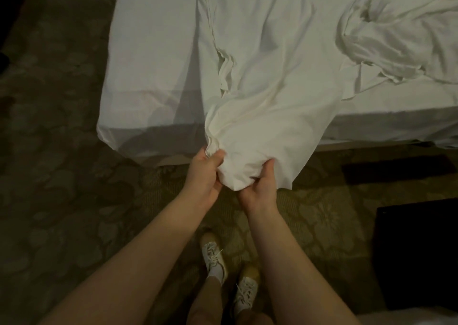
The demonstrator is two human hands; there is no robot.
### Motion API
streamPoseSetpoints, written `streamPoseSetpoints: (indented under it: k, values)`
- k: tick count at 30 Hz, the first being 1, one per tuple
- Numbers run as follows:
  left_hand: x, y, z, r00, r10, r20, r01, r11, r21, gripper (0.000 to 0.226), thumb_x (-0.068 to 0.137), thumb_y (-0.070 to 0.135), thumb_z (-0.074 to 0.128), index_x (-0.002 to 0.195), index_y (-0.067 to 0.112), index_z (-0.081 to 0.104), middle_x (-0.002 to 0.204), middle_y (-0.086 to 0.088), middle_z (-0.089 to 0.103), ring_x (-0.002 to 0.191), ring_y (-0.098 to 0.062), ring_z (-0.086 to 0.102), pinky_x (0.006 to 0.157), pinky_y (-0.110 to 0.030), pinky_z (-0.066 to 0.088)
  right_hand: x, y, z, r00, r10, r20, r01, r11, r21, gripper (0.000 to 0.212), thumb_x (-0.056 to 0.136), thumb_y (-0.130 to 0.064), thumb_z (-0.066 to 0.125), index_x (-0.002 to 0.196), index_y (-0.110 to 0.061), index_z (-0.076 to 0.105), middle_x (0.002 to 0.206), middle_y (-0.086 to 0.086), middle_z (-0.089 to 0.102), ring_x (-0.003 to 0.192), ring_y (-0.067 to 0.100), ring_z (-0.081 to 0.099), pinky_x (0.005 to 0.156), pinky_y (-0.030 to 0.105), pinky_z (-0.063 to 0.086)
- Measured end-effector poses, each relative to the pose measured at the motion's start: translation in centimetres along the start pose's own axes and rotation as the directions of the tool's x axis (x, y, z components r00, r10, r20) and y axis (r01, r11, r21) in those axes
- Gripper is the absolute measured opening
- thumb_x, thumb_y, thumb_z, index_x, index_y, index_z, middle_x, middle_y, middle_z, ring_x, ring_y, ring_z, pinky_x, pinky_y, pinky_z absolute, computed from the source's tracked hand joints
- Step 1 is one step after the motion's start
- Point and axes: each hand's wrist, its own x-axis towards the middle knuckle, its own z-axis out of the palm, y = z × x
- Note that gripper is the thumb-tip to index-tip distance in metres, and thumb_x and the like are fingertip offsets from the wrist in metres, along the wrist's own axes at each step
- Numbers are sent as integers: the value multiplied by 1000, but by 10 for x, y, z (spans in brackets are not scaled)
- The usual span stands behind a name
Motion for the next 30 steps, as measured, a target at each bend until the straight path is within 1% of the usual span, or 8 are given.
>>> streamPoseSetpoints:
  k: [6,11,17,22,24,26,29,30]
  values:
    - [1,10,1,997,61,-50,-55,993,100,39,93,-5,44,129,8,47,101,1,63,89,-13,61,66,-20,54,5,-18,9,965,-233,-124,227,972,-57,45,84,-22,69,125,-7,56,120,13,64,109,32,61,98,51,46]
    - [-4,24,-1,993,104,55,-110,985,135,53,93,-4,45,139,22,38,117,6,58,105,-12,58,78,-23,54,0,-59,26,913,-351,-210,318,932,-176,39,82,-21,73,116,-11,57,113,6,64,102,24,61,94,43,51]
    - [-7,22,-6,987,159,39,-163,974,156,62,95,-6,40,144,31,34,135,8,51,113,-9,55,75,-18,53,-1,-66,38,793,-601,-102,486,725,-489,59,85,-4,66,138,-9,42,134,3,53,117,18,54,102,31,43]
    - [-14,21,1,982,187,10,-186,963,194,62,94,-5,42,140,36,38,144,6,41,93,-5,54,90,-30,45,-5,-67,36,752,-659,-24,526,621,-581,65,86,-4,64,143,-12,33,139,-1,46,121,10,47,96,16,38]
    - [-15,18,8,981,190,35,-193,971,145,62,94,1,47,143,35,32,144,4,39,111,-11,52,100,-34,43,-5,-65,36,741,-671,-25,532,609,-588,67,87,-4,64,145,-14,31,140,-1,44,123,11,46,102,21,37]
    - [-17,13,10,987,161,-1,-161,987,-12,63,93,11,53,145,33,26,142,2,42,120,-18,51,97,-37,48,-5,-61,38,741,-670,-47,534,629,-564,66,87,-4,64,144,-15,33,140,0,46,124,14,47,105,28,39]
    - [-33,0,10,998,-58,-40,43,947,-320,44,89,36,54,130,23,48,134,-5,54,119,-26,54,94,-42,49,-4,-53,42,752,-652,-91,526,679,-512,63,86,-1,64,141,-14,38,134,0,51,119,15,52,103,30,42]
    - [-41,-10,10,991,-124,-52,104,953,-285,49,85,50,50,126,23,51,136,-3,53,123,-26,51,100,-41,43,-3,-50,43,756,-647,-101,523,689,-502,62,85,-1,64,141,-13,38,134,1,52,119,16,52,103,29,42]
